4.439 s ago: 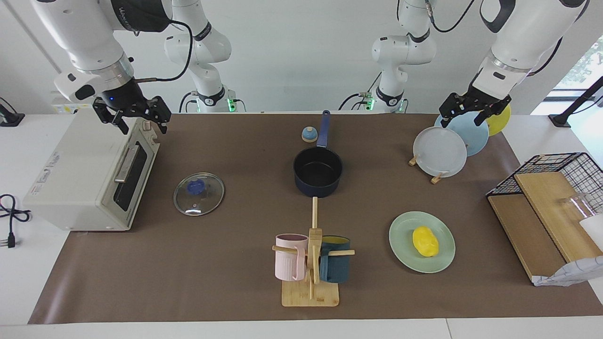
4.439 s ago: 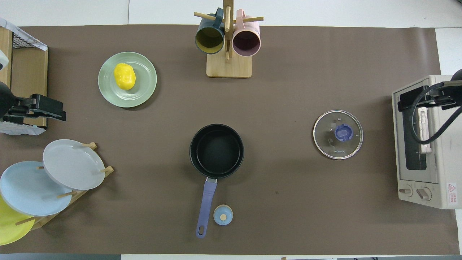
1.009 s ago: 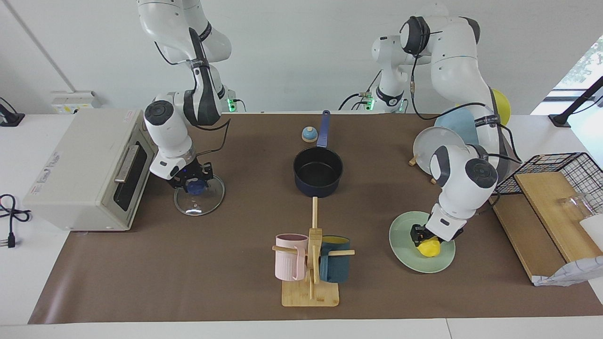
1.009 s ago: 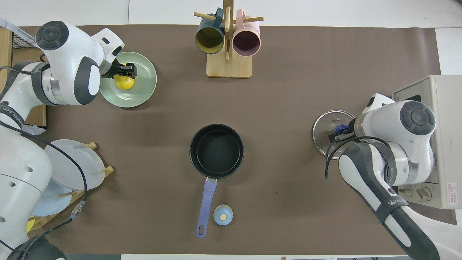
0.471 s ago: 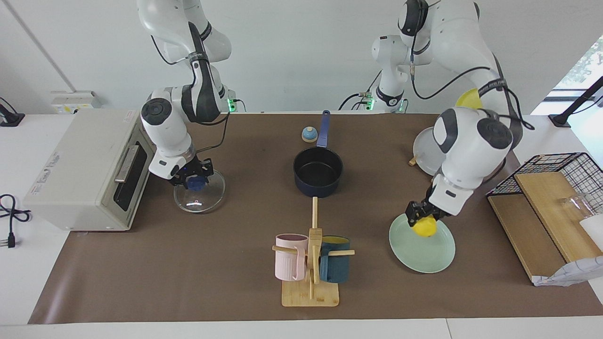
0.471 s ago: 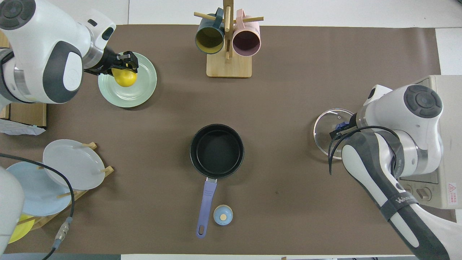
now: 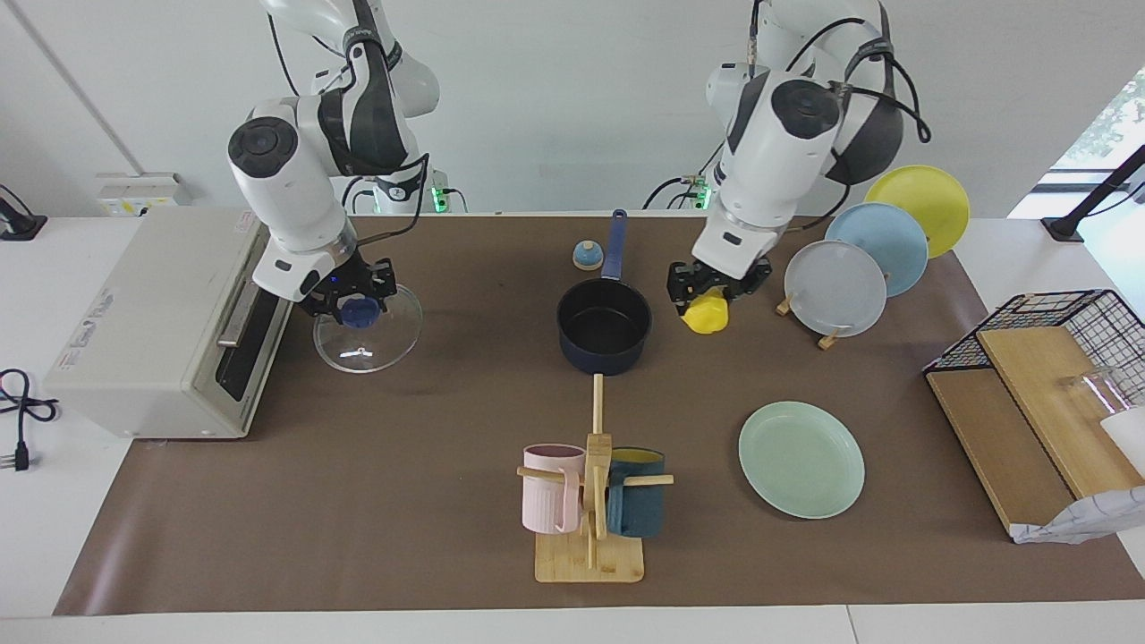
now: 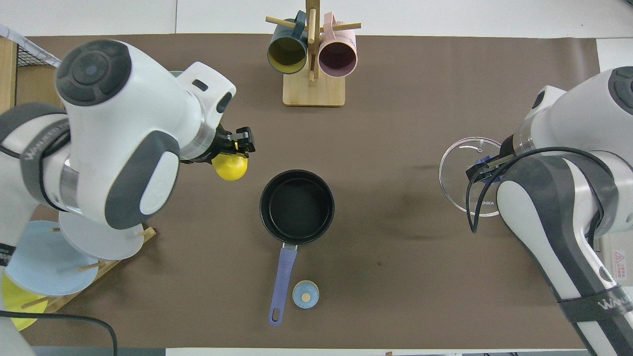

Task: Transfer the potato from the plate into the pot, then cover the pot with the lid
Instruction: 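Carry the potato with the left gripper over the black saucepan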

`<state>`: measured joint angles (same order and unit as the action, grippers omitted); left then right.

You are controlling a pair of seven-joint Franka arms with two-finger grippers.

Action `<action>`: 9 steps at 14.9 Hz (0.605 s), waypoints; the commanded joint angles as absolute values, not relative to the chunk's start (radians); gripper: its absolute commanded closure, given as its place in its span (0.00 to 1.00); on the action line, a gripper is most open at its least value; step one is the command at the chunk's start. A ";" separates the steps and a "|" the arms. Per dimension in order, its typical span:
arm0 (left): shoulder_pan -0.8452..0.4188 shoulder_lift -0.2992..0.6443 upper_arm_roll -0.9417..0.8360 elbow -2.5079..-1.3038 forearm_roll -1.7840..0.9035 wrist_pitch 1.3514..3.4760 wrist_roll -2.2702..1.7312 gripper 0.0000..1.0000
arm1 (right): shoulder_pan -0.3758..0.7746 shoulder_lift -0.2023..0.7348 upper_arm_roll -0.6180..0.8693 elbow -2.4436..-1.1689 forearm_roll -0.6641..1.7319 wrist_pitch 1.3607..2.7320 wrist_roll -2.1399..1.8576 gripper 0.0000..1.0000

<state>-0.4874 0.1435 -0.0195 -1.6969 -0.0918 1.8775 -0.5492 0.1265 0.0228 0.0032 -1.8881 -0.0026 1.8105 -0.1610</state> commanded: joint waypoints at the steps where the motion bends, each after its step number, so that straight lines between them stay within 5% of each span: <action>1: -0.584 0.063 -0.002 -1.928 -0.106 2.087 -0.587 1.00 | 0.150 0.032 0.086 -1.823 0.020 1.769 -0.014 1.00; 9: -0.699 0.121 -0.002 -2.051 -0.104 2.259 -0.584 1.00 | 0.204 0.035 0.092 -1.852 0.021 1.824 0.058 1.00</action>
